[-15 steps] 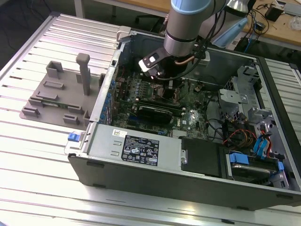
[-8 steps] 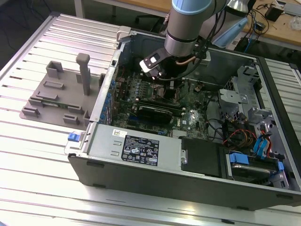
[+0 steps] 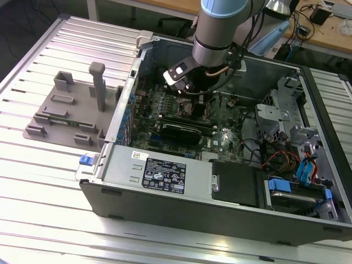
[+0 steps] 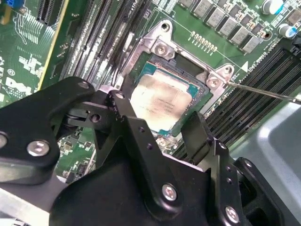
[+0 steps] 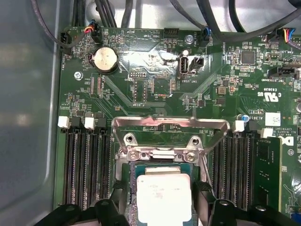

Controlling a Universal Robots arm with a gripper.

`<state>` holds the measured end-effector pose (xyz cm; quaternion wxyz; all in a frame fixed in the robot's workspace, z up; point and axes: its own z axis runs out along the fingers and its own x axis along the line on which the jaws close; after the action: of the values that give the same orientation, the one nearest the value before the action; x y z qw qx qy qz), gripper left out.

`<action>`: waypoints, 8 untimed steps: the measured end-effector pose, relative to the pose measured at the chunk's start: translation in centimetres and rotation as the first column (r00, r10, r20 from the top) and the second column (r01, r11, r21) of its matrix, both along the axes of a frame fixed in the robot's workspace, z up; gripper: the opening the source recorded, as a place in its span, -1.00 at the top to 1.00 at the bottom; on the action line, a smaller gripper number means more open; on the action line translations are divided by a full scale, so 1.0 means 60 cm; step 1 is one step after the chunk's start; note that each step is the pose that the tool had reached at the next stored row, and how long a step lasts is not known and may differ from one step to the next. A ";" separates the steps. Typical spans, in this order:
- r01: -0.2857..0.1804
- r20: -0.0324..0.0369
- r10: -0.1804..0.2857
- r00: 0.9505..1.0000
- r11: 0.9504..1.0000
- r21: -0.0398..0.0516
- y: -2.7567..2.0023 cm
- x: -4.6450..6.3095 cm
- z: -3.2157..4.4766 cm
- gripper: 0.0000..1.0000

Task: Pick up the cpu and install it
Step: 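Place the cpu into insertion slot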

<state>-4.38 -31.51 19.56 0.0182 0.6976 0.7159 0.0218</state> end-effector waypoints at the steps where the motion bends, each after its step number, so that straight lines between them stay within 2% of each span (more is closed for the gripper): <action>1: 0.000 0.000 0.000 1.000 1.000 0.000 0.0000 0.000 0.004 -0.36; 4: 0.000 0.000 0.000 1.000 1.000 0.000 0.0001 0.000 0.010 -0.36; 8: 0.000 0.000 0.000 1.000 1.000 -0.001 0.0000 0.000 0.010 -0.32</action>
<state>-4.38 -31.50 20.18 0.0184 0.6976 0.7159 0.0216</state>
